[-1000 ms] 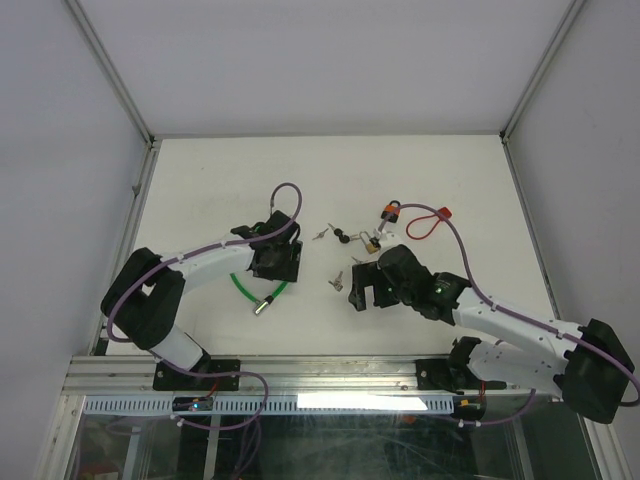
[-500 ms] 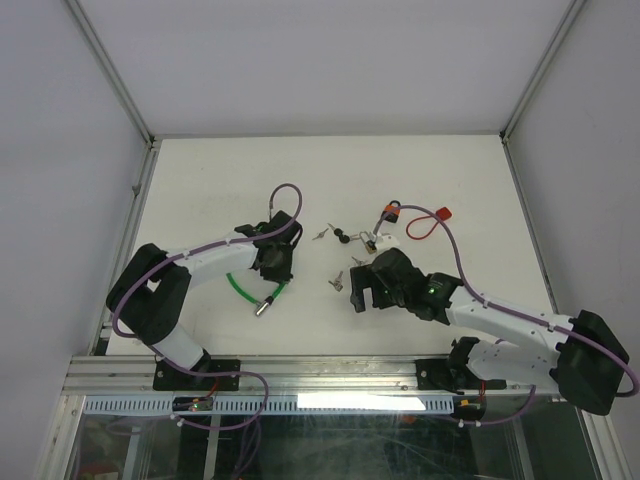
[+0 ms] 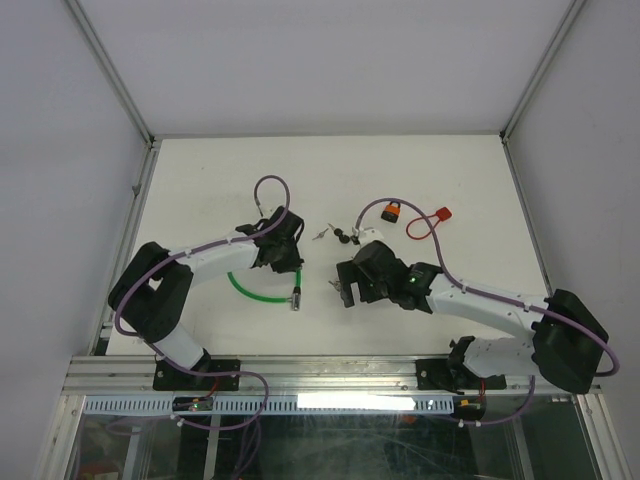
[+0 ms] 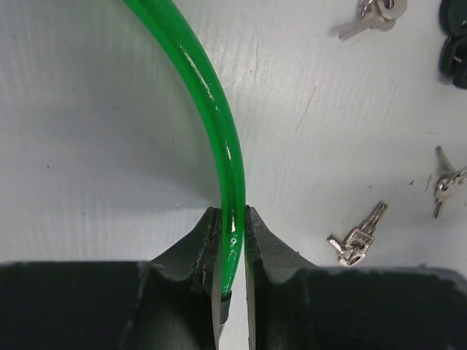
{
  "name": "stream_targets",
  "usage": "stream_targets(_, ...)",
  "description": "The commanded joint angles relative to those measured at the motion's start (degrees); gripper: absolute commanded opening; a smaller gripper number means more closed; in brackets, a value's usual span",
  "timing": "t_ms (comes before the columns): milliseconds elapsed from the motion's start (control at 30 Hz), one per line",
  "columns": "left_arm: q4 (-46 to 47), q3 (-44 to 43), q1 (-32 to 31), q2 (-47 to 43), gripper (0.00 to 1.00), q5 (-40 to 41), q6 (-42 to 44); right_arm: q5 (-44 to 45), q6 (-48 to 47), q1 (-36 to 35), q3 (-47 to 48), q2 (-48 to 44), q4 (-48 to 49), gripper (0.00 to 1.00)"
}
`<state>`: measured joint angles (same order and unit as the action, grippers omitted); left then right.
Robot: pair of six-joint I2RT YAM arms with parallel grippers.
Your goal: Unlock with the key
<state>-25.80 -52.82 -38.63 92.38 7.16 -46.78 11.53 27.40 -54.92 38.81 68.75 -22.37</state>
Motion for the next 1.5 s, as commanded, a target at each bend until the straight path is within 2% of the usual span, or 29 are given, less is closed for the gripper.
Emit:
stream_targets(0, 5.17, -3.15, 0.14, 1.48, 0.14, 3.72, -8.00, 0.90, 0.21, -0.69, 4.94, 3.79, 2.93, 0.91)
stream_targets(133, 7.83, -2.84, 1.02, 2.68, 0.15, 5.68, -9.85, 1.68, 0.74, -1.04, 8.42, 8.31, 1.53, 0.88)
stream_targets(233, 9.30, -2.70, 1.47, 2.71, 0.20, 5.79, -10.17, 2.70, 1.19, -1.24, 10.79, 11.51, 0.19, 0.85)
stream_targets(467, 11.96, 0.13, 2.04, -2.61, 0.50, 6.74, -9.35, 3.05, 2.25, -1.25, 13.12, 16.33, 0.66, 0.78)
stream_targets(600, 13.39, 3.57, 2.65, -8.35, 0.57, 6.30, -8.83, 3.91, 3.29, -1.25, 15.03, 19.34, 0.91, 0.72)
stream_targets(700, 14.46, 7.23, 2.77, -15.24, 0.67, 6.40, -7.70, 3.90, 4.07, -1.25, 16.38, 21.62, 1.08, 0.67)
stream_targets(967, 15.23, 14.64, 2.90, -29.21, 0.84, 6.64, -1.58, 5.24, 6.17, -1.41, 18.40, 26.32, 1.25, 0.55)
stream_targets(1133, 16.46, 17.92, 2.86, -33.75, 0.85, 5.52, 0.65, 5.52, 6.00, -1.49, 19.43, 28.53, -0.52, 0.53)
stream_targets(1467, 19.59, 19.24, 2.91, -32.84, 0.84, 1.84, 0.76, 7.63, 5.82, -1.51, 19.35, 28.99, -2.29, 0.34)
